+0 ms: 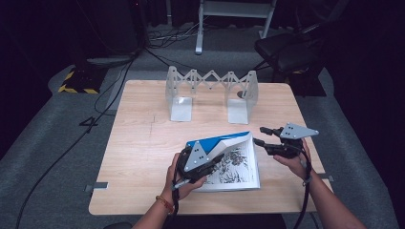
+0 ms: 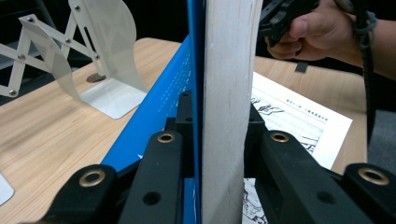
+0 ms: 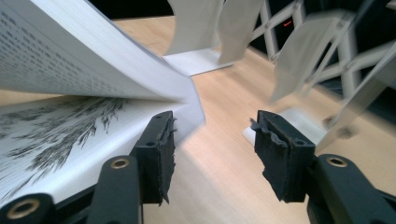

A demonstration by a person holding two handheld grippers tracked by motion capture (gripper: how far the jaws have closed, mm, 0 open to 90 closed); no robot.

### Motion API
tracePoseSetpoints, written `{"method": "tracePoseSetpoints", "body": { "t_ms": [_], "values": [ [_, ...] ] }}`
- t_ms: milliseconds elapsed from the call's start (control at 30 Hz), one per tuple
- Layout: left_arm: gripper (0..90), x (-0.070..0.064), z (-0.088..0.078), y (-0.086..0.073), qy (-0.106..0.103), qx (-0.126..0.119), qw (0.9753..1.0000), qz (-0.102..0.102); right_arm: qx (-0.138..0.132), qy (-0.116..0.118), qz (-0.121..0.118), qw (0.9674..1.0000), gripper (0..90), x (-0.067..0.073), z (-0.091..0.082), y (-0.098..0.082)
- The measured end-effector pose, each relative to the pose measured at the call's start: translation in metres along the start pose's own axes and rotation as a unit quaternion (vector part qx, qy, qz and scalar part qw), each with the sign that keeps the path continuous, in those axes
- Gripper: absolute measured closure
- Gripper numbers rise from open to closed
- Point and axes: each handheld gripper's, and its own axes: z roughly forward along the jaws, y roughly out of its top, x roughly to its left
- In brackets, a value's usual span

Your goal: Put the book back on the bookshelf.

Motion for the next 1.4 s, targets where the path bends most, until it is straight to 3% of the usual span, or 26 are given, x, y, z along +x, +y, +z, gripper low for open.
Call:
{"method": "tracePoseSetpoints", "body": {
  "t_ms": [100,200,300,400,500,567,633,800,900,1167,1400],
  "values": [
    [76.9,0.000,0.000,0.000,-0.004,0.002,1.0000,0.003,0.039,-0.009,-0.009,0.9992,44.6,-0.008,0.008,-0.013],
    [76.8,0.000,0.000,-0.001,-0.005,-0.001,1.0000,0.000,0.065,0.015,0.018,0.9976,41.0,-0.013,0.018,-0.021],
    [76.7,0.000,0.000,-0.001,-0.007,-0.001,1.0000,-0.001,0.069,0.037,0.007,0.9969,39.6,-0.006,0.026,-0.028],
    [76.3,-0.001,0.001,0.000,-0.010,-0.001,0.9999,0.001,0.032,0.065,0.011,0.9973,42.4,0.001,0.025,-0.024],
    [76.2,0.001,0.000,-0.001,-0.019,-0.014,0.9997,-0.006,0.017,0.053,-0.001,0.9985,45.1,0.005,0.021,-0.020],
    [76.1,0.004,-0.001,0.000,-0.027,-0.026,0.9992,-0.012,-0.014,0.066,0.015,0.9976,48.8,0.004,0.015,-0.016],
    [76.0,0.007,0.002,0.002,-0.039,-0.036,0.9985,-0.017,-0.030,0.060,0.014,0.9977,50.9,0.006,0.013,-0.010],
    [74.6,0.014,0.008,0.005,-0.057,-0.051,0.9966,-0.033,-0.062,0.056,-0.009,0.9965,52.4,0.011,0.004,0.014],
    [73.3,0.019,0.002,0.005,-0.066,-0.051,0.9959,-0.035,-0.072,0.052,-0.017,0.9959,52.4,0.017,0.003,0.026],
    [72.0,0.020,-0.017,0.002,-0.053,-0.052,0.9966,-0.037,-0.088,0.062,-0.034,0.9935,53.1,0.035,0.005,0.051],
    [72.1,0.023,-0.042,-0.006,-0.019,-0.061,0.9969,-0.046,-0.099,0.070,-0.064,0.9905,53.3,0.058,0.013,0.079]
  ]
}}
